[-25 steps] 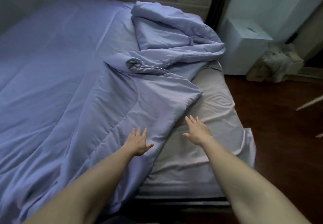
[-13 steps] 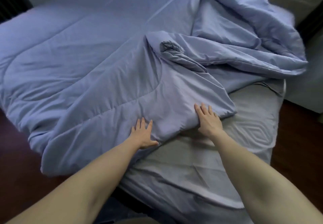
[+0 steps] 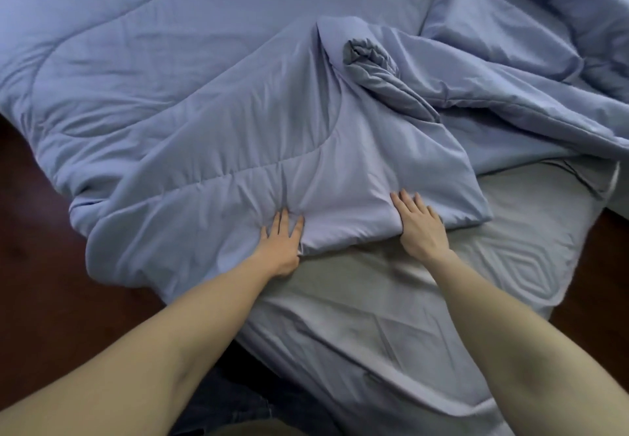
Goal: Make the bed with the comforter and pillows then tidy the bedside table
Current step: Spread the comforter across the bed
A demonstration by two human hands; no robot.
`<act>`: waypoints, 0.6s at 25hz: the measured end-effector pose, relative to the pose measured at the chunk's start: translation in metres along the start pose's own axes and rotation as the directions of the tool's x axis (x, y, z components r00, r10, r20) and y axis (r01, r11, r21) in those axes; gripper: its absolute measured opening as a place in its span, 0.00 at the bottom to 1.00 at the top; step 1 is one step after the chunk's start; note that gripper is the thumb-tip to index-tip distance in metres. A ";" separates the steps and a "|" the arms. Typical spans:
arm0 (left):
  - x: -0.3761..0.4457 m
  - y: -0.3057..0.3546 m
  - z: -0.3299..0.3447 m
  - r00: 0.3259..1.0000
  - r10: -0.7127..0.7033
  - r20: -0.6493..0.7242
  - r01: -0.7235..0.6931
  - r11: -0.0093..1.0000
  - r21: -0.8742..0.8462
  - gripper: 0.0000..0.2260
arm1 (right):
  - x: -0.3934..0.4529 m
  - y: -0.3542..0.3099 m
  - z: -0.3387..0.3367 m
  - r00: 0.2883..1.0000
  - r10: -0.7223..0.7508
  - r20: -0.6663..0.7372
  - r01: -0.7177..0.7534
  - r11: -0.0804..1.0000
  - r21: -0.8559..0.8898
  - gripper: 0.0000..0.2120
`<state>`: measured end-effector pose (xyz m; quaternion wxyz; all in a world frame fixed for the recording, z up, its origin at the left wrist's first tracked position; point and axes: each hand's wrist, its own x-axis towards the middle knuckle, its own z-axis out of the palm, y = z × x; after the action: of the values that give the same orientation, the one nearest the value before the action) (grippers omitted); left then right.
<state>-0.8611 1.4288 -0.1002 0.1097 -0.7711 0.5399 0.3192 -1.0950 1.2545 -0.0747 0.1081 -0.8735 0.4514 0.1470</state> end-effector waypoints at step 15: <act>-0.086 -0.017 0.010 0.904 0.406 0.136 -0.410 0.912 0.004 0.30 | -0.180 -0.049 0.002 0.902 0.425 -0.072 -0.421 0.905 0.061 0.31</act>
<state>-0.8672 1.5060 -0.0584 0.0887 -0.6163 0.6858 0.3768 -1.1535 1.4193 -0.0098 0.0739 -0.7576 0.6373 0.1202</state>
